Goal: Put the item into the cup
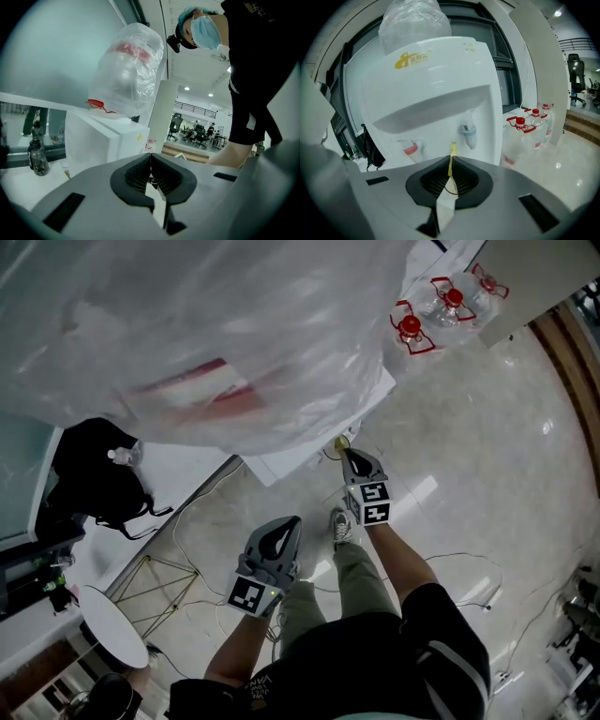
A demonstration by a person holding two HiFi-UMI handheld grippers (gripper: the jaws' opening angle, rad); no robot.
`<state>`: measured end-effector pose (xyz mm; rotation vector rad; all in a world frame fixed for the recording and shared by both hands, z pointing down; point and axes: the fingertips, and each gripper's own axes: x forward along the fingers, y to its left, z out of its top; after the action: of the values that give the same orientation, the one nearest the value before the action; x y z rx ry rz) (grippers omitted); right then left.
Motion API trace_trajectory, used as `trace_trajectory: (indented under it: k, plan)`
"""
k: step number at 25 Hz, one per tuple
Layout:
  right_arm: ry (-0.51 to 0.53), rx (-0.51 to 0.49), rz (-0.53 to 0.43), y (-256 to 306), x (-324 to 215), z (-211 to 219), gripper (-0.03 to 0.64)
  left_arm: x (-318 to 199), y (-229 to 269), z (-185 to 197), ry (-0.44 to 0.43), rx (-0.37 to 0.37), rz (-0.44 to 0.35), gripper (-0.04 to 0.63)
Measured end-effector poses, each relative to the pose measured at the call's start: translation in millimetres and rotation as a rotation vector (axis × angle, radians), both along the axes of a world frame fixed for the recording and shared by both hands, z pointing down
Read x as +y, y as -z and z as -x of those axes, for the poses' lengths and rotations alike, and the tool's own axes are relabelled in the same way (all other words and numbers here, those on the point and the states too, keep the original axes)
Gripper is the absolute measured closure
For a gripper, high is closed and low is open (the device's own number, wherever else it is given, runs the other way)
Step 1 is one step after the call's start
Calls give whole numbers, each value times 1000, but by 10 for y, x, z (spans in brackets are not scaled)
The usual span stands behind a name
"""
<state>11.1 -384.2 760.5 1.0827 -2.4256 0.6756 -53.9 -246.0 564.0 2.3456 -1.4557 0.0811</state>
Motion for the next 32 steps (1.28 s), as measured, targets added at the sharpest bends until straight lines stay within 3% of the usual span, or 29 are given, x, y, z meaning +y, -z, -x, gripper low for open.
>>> trace_trajectory:
  k: [15, 24, 32]
  plan:
    - [7, 56, 95, -726, -96, 125, 569, -50, -286, -6, -1, 6, 36, 575]
    - [48, 121, 121, -970, -92, 178, 569, -41, -365, 60, 4, 2, 43, 575]
    - [64, 117, 145, -1049, -78, 224, 569, -59, -373, 31, -5, 2, 45, 575]
